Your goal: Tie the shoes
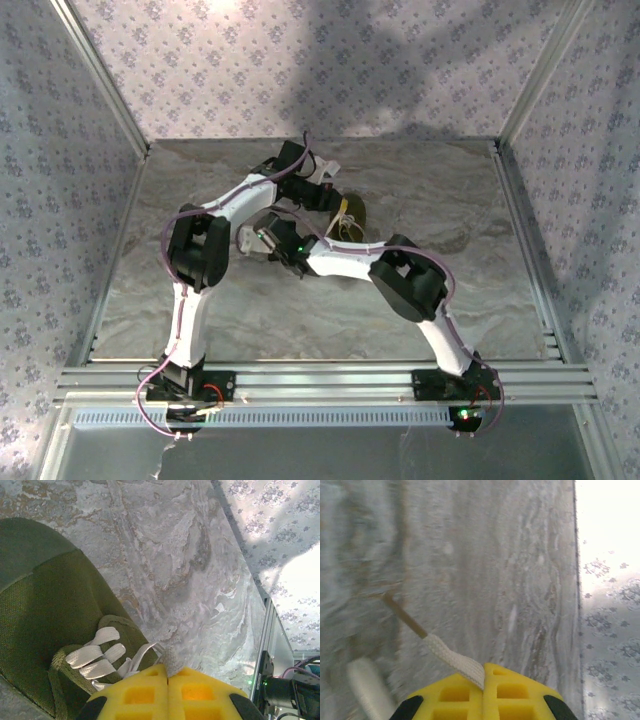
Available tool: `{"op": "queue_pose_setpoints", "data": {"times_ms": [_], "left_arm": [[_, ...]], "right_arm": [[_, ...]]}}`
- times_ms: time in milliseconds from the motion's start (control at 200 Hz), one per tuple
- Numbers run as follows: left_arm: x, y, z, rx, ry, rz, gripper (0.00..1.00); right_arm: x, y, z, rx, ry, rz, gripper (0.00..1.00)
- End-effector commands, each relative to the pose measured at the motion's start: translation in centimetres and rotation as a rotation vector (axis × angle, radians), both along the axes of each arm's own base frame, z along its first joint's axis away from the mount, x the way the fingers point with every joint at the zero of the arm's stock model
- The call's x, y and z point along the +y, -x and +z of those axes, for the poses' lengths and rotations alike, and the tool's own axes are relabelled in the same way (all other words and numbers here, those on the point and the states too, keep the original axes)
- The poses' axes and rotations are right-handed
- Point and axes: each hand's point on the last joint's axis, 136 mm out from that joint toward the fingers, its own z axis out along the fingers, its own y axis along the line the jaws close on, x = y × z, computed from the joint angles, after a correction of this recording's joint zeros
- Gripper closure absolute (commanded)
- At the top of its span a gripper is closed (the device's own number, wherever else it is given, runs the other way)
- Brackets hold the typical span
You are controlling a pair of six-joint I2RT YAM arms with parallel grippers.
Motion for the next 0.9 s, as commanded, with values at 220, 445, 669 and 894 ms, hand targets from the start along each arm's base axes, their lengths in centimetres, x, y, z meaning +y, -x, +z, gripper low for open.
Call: {"op": "queue_pose_setpoints", "data": {"times_ms": [220, 445, 669, 894], "left_arm": [[-0.3, 0.2, 0.7, 0.001, 0.019, -0.035, 1.0], [-0.7, 0.5, 0.5, 0.009, 0.017, -0.042, 1.0], [-0.8, 0.5, 0.5, 0.009, 0.018, -0.044, 1.0], [-0.7, 0.7, 0.8, 0.005, 0.021, -0.05, 1.0]], "right_arm": [[-0.8, -6.0, -0.9, -0.106, 0.149, -0.15, 1.0], [-2.8, -8.6, -1.5, -0.131, 0.222, -0.261, 1.0], [-1.5, -6.8, -0.9, -0.054, 0.15, -0.231, 0.65], [-0.8, -5.6, 0.0, -0.024, 0.096, -0.222, 0.51]]}}
